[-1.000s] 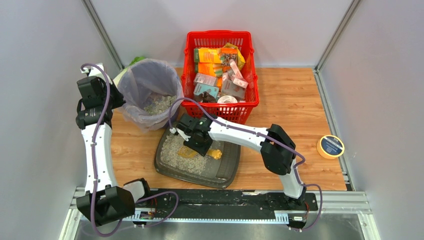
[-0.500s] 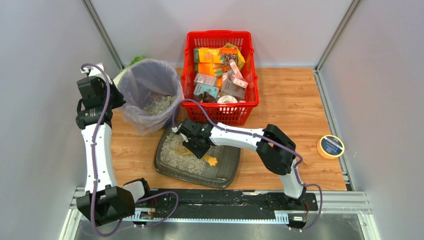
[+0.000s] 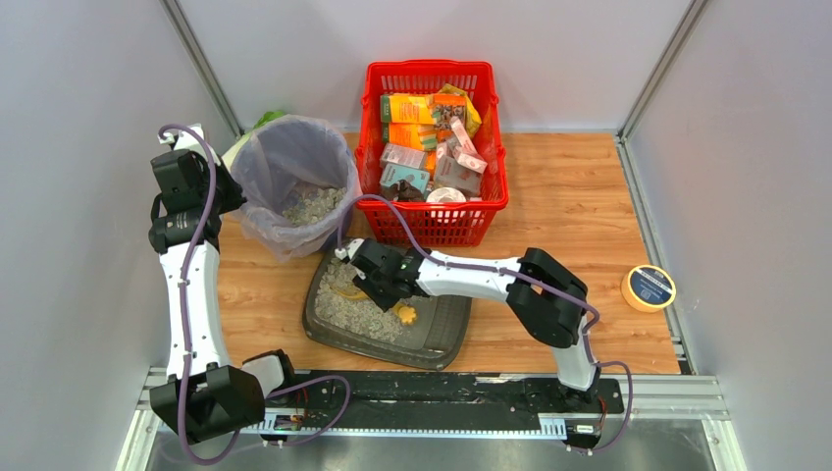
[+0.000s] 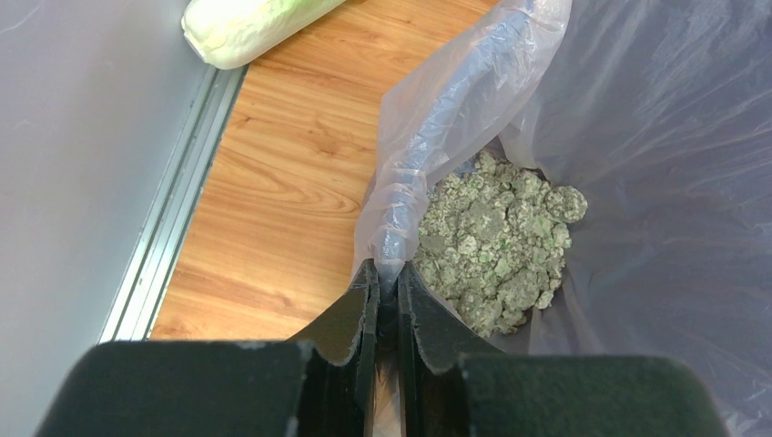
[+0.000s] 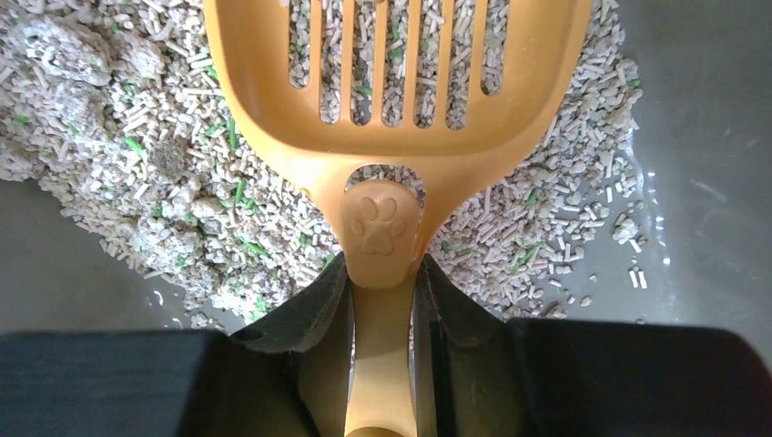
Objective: Clean the litter box
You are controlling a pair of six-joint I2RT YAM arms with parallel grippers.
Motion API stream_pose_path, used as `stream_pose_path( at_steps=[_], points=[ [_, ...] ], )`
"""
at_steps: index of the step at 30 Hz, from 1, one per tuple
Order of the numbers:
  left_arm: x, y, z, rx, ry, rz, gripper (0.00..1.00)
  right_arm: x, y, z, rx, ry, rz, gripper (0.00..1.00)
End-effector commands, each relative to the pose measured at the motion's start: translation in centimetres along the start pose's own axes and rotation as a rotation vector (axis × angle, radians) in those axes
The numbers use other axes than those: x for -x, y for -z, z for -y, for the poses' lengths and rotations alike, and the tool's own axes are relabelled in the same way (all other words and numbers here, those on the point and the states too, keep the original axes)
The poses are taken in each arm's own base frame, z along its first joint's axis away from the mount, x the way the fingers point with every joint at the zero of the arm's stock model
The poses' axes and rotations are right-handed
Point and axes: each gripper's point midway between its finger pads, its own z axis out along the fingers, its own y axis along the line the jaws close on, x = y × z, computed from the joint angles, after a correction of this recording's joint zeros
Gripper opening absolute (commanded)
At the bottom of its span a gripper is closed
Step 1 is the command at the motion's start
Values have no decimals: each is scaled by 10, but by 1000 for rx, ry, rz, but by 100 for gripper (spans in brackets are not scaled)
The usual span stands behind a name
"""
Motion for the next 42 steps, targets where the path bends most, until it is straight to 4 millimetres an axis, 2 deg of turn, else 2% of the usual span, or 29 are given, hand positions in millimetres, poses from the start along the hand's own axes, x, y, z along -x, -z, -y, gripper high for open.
stream_pose_path(
  at_steps=[1,3,8,9,10,12,18,21,22,23,25,36,42],
  points=[
    [-25,5,20,-97,-11,-97,0,60,20,-8,-3,4,265,0],
    [-25,4,20,-97,-9,-98,0,57,19,-10,-5,37,278,0],
    [-26,4,21,-101,-11,-100,0,63,23,-14,11,57,336,0],
    [-26,4,21,-101,-9,-101,0,57,21,-13,13,51,330,0],
    [-26,4,21,-101,-10,-100,0,62,26,-15,21,44,362,0],
    [-26,4,21,-100,-10,-100,0,56,24,-14,27,26,366,0],
    [-26,4,23,-109,-8,-100,0,53,24,-16,52,-46,414,0],
    [-26,4,22,-107,-5,-101,0,55,24,-20,79,-73,459,0],
    [-26,4,22,-107,-7,-100,0,62,27,-21,88,-77,497,0],
    [-26,4,23,-110,-7,-97,0,56,25,-20,87,-77,496,0],
    [-26,4,24,-115,-5,-99,0,61,30,-22,102,-67,535,0],
    [-22,9,25,-116,-6,-78,0,60,49,-23,121,23,620,0],
    [-22,9,24,-113,-9,-78,0,57,47,-22,107,28,609,0]
  ],
)
